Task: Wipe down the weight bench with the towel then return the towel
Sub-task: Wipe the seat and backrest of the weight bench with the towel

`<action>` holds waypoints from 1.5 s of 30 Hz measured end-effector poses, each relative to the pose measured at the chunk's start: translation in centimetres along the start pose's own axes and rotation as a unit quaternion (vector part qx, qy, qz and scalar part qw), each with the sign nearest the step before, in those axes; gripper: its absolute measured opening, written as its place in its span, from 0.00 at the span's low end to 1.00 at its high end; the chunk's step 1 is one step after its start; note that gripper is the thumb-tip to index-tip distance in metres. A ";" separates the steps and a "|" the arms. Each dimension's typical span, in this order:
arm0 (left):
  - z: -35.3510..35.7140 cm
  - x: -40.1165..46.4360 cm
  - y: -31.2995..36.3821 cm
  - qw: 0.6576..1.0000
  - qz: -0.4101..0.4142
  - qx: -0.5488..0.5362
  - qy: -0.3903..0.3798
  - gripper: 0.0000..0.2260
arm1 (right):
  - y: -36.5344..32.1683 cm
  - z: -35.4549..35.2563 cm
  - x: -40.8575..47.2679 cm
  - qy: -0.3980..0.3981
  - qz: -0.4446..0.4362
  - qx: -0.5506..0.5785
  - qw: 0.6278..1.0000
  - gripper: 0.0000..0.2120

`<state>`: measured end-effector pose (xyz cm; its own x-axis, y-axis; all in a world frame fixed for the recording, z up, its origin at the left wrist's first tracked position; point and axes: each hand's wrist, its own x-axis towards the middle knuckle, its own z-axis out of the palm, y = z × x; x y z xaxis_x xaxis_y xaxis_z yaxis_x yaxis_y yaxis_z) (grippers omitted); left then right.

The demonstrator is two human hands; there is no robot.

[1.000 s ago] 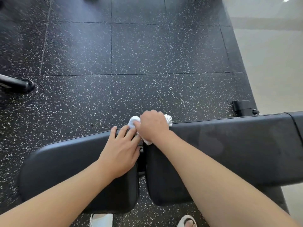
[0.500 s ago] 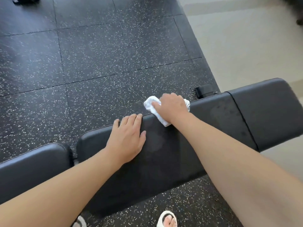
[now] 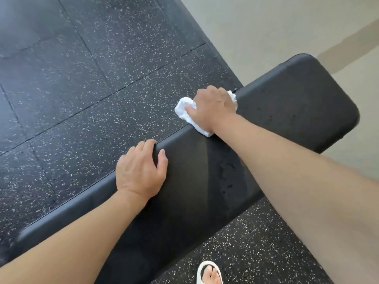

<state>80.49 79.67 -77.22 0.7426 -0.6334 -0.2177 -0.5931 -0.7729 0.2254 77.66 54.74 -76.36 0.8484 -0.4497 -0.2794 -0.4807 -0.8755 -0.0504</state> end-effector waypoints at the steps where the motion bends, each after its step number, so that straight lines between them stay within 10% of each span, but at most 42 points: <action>1: 0.0 0.1 0.1 1.000 0.000 -0.007 -0.001 0.22 | 0.0 0.1 0.0 0.002 0.004 0.003 1.000 0.24; 11: 0.3 0.0 0.0 1.000 0.002 -0.022 0.008 0.24 | -0.4 1.2 -0.7 0.090 0.016 -0.011 0.996 0.22; 17: 0.7 -0.1 -0.3 0.999 0.005 -0.029 0.020 0.18 | -6.0 5.2 -9.2 0.309 0.096 0.111 0.940 0.11; 26: 0.5 -0.4 -0.5 0.997 0.011 -0.067 0.027 0.19 | -10.4 9.8 -26.5 0.278 0.091 0.158 0.943 0.11; 45: 0.3 -0.1 0.2 0.999 -0.004 -0.045 0.017 0.25 | 0.0 3.5 -3.0 0.308 0.017 0.153 0.939 0.11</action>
<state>80.19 79.59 -77.46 0.7580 -0.6246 -0.1879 -0.5580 -0.7702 0.3090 74.34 56.65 -78.87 0.7541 -0.5757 0.3161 -0.4712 -0.8095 -0.3502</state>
